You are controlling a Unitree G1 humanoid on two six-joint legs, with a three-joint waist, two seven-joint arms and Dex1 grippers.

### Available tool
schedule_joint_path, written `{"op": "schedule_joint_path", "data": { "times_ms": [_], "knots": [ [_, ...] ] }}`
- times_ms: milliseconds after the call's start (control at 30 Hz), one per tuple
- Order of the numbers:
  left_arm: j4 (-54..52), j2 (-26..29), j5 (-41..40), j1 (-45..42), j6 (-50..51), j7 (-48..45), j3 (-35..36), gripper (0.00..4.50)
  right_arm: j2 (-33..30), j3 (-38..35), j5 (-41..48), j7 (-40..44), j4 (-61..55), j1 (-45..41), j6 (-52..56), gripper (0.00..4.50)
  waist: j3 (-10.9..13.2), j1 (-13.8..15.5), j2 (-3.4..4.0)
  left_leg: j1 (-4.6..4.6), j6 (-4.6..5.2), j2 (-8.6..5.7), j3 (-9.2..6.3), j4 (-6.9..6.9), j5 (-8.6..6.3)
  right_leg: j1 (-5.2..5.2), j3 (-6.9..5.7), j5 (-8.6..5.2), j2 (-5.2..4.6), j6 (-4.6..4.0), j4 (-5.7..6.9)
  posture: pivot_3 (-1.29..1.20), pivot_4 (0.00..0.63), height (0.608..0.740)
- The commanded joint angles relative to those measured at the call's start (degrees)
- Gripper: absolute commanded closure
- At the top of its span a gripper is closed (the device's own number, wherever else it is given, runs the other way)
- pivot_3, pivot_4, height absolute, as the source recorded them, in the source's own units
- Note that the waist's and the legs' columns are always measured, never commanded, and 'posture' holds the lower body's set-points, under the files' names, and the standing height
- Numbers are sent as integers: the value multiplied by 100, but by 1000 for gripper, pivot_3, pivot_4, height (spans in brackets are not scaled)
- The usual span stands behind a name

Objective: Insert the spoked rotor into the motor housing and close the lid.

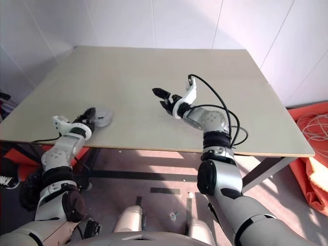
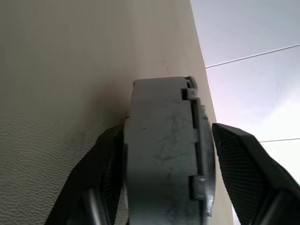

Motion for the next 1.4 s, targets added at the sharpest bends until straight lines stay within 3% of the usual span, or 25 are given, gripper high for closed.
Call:
{"op": "schedule_joint_path", "data": {
  "times_ms": [33,67,100,333,667,1000,1133,1400],
  "knots": [
    [-56,143,114,-169,-180,43,34,496,10,-23,44,-4,-118,-109,-65,390,-1,0,-1,0,0,0,1,0,0,0,0,0,0,0,0,0,0,740],
    [-37,151,155,-168,-217,72,42,129,11,-19,38,-7,-112,-107,-67,390,-1,0,-1,5,-1,0,1,0,1,3,0,0,0,0,1,0,0,740],
    [-6,160,191,-178,-256,97,57,60,10,-18,31,-5,-94,-112,-74,390,-1,-1,0,10,-2,1,1,0,1,6,1,0,0,0,3,0,0,740],
    [195,256,595,-194,-651,333,60,60,-3,-9,14,-10,-2,-140,-9,390,-1,-52,-1,45,-15,6,8,-3,9,25,13,5,2,-8,10,0,0,740],
    [778,492,2003,-242,-2149,695,-360,60,-19,60,11,108,25,-155,143,390,-2,-334,0,132,-40,20,14,-29,23,62,57,9,13,-18,24,0,0,740],
    [1200,508,3031,-332,-3387,647,-727,60,-25,119,-39,211,-12,-127,188,390,-2,-140,-1,100,-39,16,16,-27,23,59,40,12,7,-23,-5,0,0,740],
    [861,385,2946,-315,-3370,-138,-985,60,-70,379,-130,560,-294,4,178,390,-2,-67,-1,96,-40,18,17,-27,23,59,28,12,7,-23,-5,0,0,740],
    [-717,293,2399,-37,-2436,-2090,-1721,60,-597,1842,-873,2303,-1962,1058,-747,390,-1,31,-3,90,-40,18,20,-27,23,59,21,12,2,-23,-6,0,0,740]
  ]
}}
